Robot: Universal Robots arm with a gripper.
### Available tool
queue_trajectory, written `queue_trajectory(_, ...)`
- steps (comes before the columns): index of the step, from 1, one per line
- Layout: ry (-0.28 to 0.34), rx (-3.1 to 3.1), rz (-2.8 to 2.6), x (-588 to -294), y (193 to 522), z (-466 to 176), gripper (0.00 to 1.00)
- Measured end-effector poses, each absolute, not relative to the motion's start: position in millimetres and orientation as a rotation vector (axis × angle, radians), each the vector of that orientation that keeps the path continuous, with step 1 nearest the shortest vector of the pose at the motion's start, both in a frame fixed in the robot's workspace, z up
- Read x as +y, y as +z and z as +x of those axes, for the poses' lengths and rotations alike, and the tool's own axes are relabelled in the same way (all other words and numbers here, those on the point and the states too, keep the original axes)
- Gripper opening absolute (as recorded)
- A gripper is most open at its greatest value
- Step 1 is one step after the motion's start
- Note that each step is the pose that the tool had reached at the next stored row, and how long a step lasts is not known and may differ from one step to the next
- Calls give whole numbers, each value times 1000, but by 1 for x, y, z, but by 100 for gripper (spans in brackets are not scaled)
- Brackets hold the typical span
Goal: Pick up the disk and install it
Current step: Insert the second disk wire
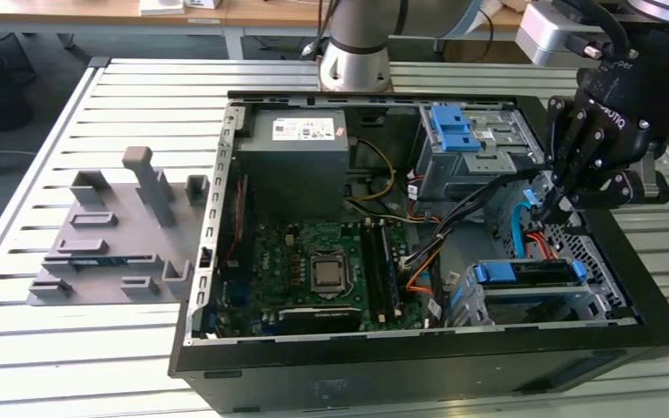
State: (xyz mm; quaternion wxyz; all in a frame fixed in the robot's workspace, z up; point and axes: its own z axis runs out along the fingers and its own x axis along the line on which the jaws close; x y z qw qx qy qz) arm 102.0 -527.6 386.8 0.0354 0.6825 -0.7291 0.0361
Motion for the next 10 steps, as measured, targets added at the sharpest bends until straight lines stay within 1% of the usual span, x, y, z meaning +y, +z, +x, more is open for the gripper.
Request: queue_trajectory(10,111,-2240,2097,-520,389,99,11)
